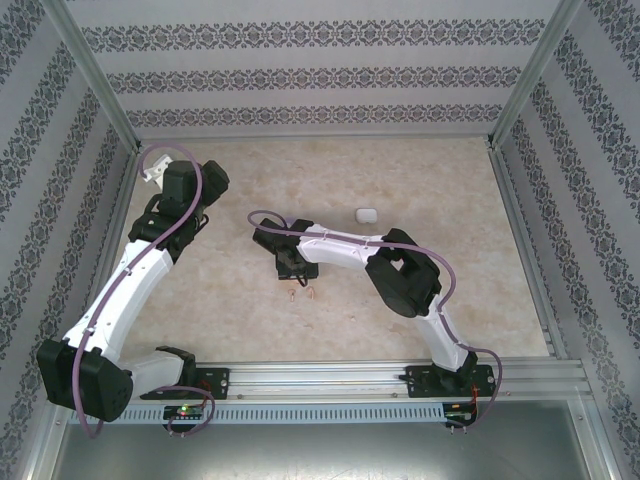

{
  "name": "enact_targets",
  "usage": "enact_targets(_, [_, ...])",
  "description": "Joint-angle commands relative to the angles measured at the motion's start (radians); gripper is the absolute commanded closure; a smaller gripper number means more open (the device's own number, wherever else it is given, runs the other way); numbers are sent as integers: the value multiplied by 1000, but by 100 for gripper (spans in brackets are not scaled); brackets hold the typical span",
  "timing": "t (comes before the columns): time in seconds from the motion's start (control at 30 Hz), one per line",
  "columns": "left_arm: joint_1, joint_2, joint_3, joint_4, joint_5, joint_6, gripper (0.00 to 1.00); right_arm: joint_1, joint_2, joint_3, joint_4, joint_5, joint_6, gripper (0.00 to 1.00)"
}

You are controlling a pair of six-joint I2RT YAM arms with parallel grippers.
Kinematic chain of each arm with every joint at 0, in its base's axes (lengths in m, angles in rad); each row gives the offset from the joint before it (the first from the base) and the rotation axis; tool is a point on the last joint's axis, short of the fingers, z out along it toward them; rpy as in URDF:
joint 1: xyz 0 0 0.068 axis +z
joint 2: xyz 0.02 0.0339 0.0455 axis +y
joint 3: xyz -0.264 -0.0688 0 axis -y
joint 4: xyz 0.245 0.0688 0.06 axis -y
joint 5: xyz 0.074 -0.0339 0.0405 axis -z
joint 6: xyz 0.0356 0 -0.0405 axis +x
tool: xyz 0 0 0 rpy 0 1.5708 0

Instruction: Insert the wireless bluetooth earbuds into the charging case

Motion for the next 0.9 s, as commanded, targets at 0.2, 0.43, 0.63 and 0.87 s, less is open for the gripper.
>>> enact_targets(0.2, [9,6,-24,10,58,42,6,-37,-169,-94,42,42,17,62])
enact_targets(0.43, [8,18,-216,320,290,119,9,-153,-333,-220,99,34,10,61])
enact_targets(0.63, [8,67,-354,665,600,142,10,-302,-440,-360,218,-49,68,61])
enact_targets(0.87, [-47,188,-411,974,848,114,8,-428,-525,-482,381,-148,231,61])
